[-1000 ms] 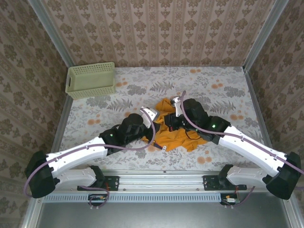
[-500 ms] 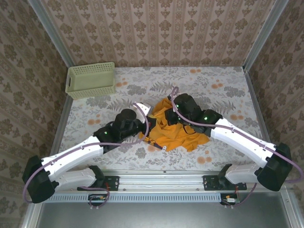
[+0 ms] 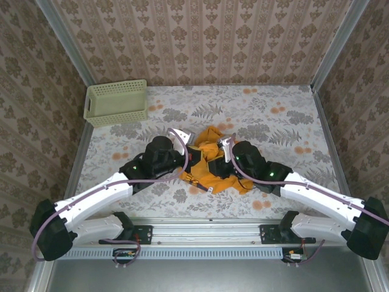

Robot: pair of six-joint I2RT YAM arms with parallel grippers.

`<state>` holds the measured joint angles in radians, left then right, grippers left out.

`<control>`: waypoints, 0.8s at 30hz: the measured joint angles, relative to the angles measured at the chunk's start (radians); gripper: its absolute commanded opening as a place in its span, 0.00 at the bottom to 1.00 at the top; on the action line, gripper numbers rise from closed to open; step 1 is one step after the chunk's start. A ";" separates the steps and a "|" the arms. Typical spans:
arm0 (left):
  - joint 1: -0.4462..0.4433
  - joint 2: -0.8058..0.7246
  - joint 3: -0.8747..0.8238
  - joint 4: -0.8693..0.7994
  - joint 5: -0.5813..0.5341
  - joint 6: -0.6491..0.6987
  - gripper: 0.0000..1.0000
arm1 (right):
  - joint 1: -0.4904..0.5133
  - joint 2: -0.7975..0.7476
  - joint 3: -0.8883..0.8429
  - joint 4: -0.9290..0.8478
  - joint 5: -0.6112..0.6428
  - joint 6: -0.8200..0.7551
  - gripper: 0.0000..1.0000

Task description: Fold the inside-out t-shirt

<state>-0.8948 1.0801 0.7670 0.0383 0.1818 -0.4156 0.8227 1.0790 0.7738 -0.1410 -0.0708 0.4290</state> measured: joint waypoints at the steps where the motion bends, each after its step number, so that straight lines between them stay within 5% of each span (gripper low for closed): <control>1: 0.000 0.000 0.000 0.000 0.003 0.000 0.00 | 0.000 0.006 0.000 0.019 -0.002 0.002 0.28; 24: 0.012 -0.022 0.000 0.000 0.031 -0.010 0.00 | 0.000 0.079 0.018 0.122 0.087 -0.016 0.25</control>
<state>-0.8829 1.0580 0.7666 0.0380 0.2127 -0.4259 0.8227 1.1584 0.7921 -0.0193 0.0158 0.4133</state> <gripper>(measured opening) 0.055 0.225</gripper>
